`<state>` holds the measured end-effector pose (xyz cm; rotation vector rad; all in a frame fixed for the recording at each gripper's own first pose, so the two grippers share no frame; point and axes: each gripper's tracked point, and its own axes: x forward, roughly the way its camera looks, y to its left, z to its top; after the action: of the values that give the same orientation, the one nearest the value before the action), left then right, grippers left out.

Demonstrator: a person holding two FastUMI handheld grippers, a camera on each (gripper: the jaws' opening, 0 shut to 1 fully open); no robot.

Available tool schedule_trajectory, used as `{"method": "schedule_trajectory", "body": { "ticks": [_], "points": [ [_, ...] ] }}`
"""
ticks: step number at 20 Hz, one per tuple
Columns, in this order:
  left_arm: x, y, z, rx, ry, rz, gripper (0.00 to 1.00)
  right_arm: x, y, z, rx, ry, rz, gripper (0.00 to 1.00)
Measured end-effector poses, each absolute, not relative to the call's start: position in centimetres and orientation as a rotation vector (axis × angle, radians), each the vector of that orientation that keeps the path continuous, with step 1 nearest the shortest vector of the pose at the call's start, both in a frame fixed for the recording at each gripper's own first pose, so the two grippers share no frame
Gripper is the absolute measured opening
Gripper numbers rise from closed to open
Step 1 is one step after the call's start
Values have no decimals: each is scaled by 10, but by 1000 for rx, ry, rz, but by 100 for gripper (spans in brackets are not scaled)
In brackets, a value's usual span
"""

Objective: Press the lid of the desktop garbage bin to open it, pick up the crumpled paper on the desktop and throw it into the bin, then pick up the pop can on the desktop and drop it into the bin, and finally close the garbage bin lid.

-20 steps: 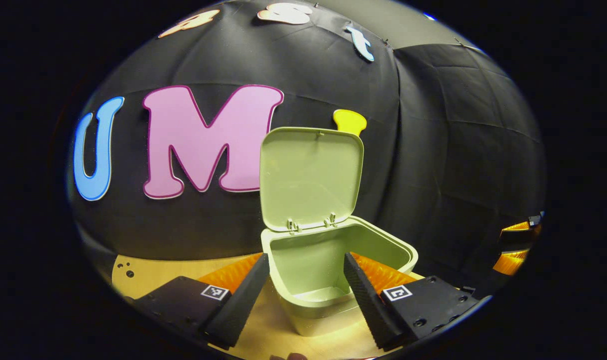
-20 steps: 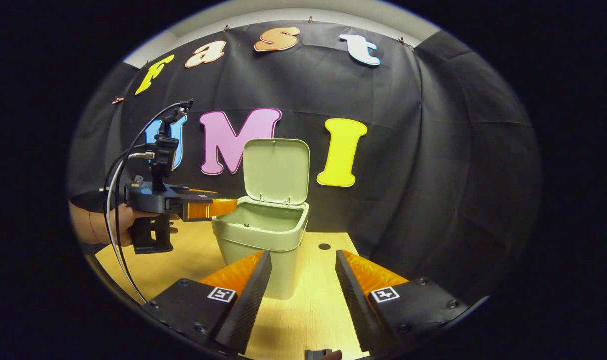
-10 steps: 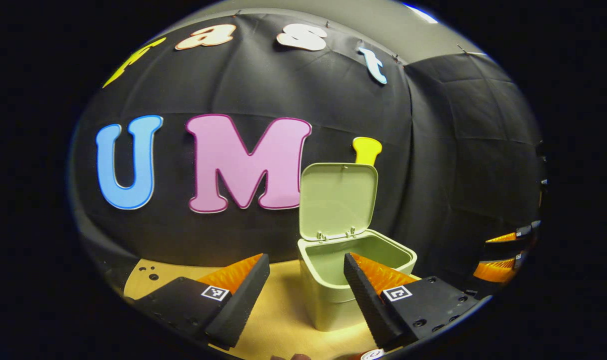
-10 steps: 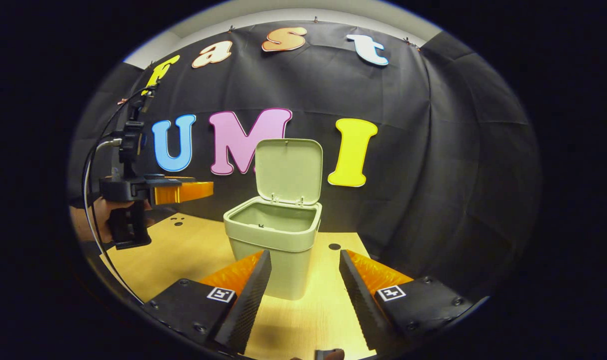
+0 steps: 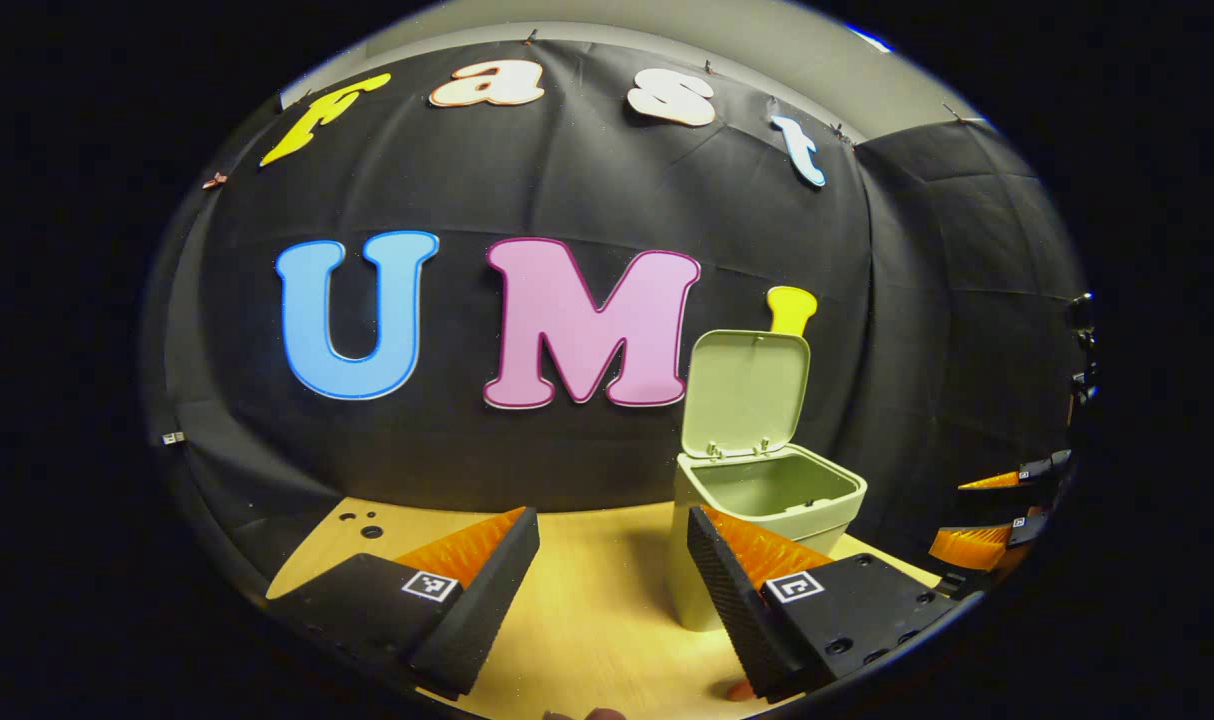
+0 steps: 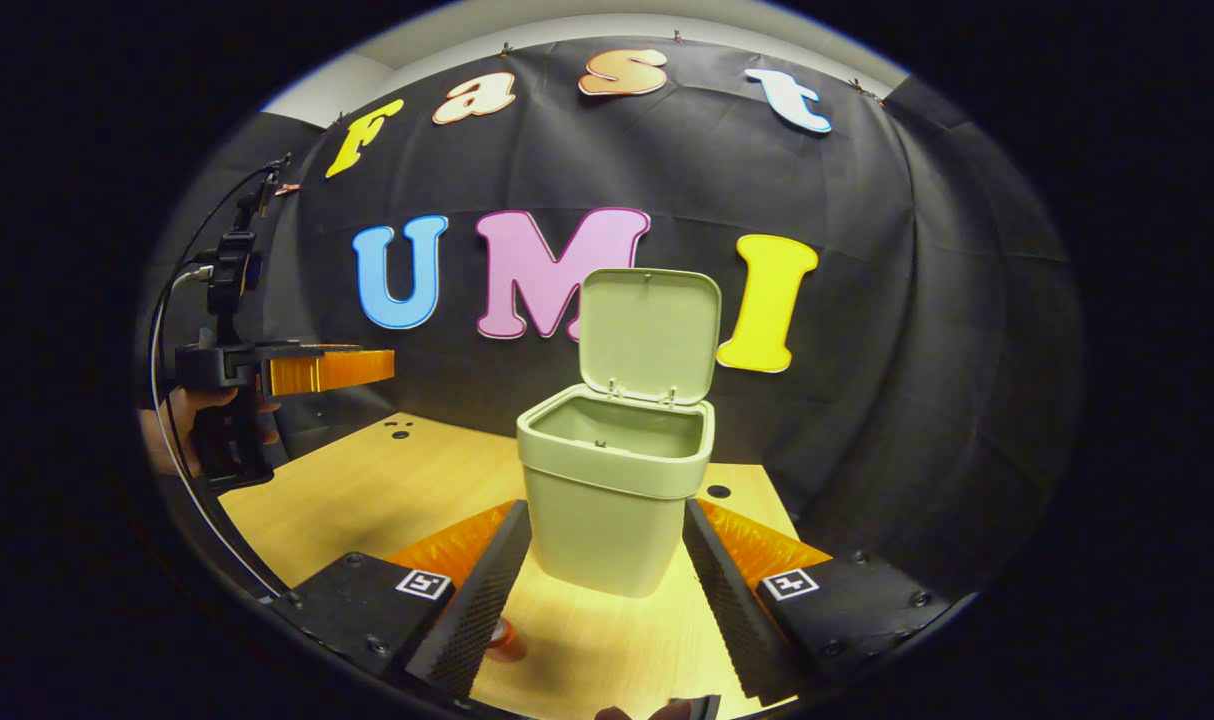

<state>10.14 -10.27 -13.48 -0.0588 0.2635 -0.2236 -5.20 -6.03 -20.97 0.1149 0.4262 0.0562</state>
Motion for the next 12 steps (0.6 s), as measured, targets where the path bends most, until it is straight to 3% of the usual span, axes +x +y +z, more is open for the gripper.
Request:
{"method": "schedule_trajectory", "body": {
  "ticks": [12],
  "points": [
    [36, -32, -139, -42, 280, -125, 96, -67, 10, -258, 94, 534, 187, 96]
  ]
}}
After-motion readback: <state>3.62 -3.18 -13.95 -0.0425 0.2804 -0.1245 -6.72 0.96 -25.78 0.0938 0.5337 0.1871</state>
